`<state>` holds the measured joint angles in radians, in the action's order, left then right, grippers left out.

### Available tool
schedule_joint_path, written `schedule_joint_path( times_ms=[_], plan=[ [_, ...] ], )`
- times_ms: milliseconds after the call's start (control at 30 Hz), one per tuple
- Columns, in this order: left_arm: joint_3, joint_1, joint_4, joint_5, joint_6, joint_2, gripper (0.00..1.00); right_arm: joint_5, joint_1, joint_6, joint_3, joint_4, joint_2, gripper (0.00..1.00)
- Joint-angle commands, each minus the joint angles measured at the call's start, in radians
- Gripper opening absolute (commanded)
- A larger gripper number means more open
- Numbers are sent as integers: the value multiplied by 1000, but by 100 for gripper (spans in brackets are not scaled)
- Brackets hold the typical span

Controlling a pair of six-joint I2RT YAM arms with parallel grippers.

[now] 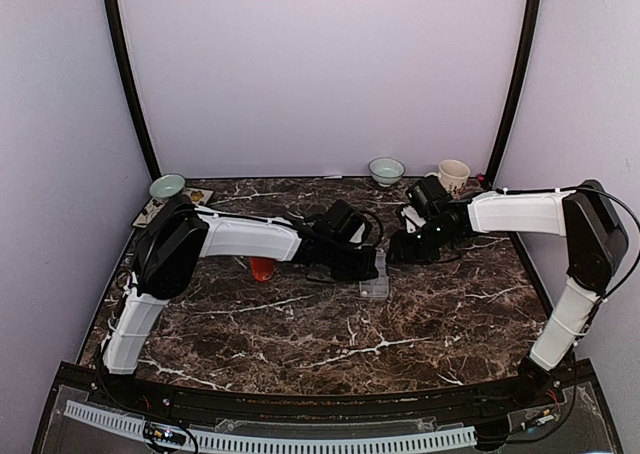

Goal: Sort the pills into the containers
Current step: Close the pill container at the center of the board.

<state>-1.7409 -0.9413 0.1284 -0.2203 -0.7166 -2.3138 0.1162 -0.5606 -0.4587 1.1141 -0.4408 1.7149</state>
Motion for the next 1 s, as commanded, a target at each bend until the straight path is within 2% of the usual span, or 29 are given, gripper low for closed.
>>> schedule_joint_path(
  times_ms=[0,667,967],
  plan=[
    [-48,-7,91,-16,20,-21,1,13,7,-10,-1,22,-25,49],
    [-75,-8,129,-17,16,-35,0,29,7,17,26,27,86,49],
    [-79,-9,137,-16,18,-36,0,-4,16,11,3,25,77,49]
  ],
)
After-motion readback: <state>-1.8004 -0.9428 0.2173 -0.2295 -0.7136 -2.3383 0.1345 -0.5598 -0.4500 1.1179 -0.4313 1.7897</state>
